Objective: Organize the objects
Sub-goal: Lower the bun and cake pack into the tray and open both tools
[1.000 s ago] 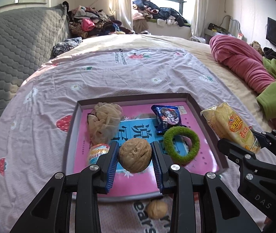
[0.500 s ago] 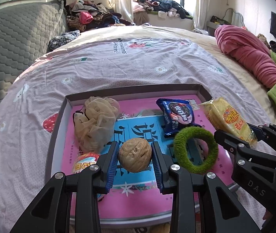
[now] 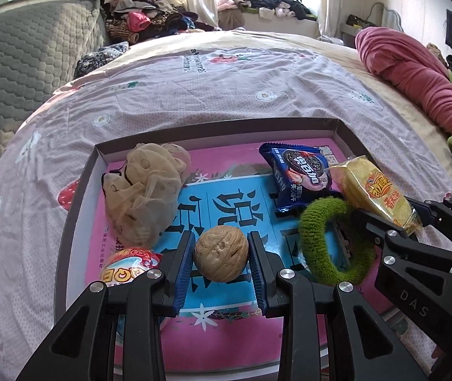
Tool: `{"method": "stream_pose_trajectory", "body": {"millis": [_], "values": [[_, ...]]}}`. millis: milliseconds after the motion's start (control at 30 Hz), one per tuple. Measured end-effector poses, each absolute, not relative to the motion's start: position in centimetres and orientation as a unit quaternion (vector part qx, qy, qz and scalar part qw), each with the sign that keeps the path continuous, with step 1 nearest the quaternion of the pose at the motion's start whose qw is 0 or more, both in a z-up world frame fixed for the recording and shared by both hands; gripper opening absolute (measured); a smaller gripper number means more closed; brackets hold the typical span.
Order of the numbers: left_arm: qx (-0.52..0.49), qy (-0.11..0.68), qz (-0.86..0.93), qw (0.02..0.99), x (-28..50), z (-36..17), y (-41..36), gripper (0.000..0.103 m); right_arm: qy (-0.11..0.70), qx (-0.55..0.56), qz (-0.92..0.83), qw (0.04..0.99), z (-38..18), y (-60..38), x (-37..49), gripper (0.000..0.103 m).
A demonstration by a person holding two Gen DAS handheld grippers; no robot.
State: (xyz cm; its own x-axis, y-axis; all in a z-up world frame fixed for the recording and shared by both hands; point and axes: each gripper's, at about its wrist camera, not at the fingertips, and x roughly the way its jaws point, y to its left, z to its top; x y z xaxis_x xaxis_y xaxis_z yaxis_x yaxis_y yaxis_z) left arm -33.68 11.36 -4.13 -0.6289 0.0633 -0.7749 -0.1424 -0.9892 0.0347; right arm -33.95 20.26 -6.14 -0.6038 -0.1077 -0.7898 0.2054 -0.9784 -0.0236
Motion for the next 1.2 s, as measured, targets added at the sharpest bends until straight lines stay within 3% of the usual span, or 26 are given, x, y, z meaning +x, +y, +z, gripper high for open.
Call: {"method": "stream_pose_trajectory", "body": {"millis": [333,467,833,900,1200], "values": [[-0.422,0.076,0.902,0.049,-33.5,-4.6,12.6,0.035,0.059,0.437,-0.893,0.088,-6.5,20.1,-34.0,0.043],[-0.424,0.081,0.900,0.051,-33.5,-4.7,13.1,0.049,0.058,0.435,-0.894,0.088,-6.3,20.3,-33.9,0.043],[-0.424,0.082,0.901,0.049,-33.3,-4.9,13.4,0.057,0.060,0.430,-0.897,0.088,-5.8,20.6,-33.5,0.043],[-0.428,0.084,0.899,0.049,-33.4,-5.1,13.4,0.065,0.061,0.429,-0.897,0.087,-5.6,20.5,-33.5,0.043],[-0.429,0.090,0.898,0.048,-33.3,-5.6,13.5,0.074,0.063,0.428,-0.898,0.085,-5.5,20.7,-33.3,0.044]]}}
